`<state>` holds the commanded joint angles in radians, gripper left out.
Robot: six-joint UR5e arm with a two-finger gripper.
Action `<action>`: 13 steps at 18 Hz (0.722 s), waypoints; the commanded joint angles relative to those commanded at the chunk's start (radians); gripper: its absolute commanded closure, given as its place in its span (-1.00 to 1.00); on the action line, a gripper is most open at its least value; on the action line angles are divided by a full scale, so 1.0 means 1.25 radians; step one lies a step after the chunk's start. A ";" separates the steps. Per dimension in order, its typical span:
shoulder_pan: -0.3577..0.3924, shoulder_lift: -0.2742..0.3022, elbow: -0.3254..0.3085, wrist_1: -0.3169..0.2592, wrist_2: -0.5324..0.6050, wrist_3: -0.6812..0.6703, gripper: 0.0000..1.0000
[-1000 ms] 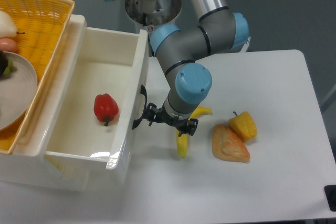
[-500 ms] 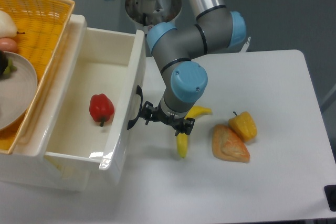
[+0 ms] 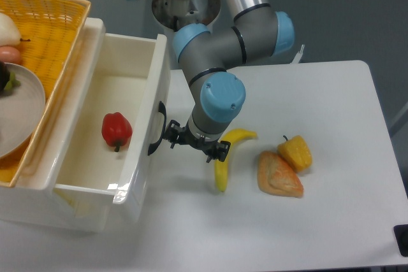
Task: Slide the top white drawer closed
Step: 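Push the drawer front with the gripper, sliding the drawer into the cabinet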
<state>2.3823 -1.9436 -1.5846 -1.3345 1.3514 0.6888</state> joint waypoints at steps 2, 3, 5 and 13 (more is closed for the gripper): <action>-0.005 0.001 0.000 -0.001 -0.001 0.000 -1.00; -0.006 0.001 0.000 -0.003 -0.001 0.000 -1.00; -0.011 0.002 0.000 -0.006 -0.002 0.000 -1.00; -0.032 0.022 -0.001 -0.017 -0.004 -0.001 -1.00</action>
<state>2.3425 -1.9160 -1.5861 -1.3560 1.3468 0.6872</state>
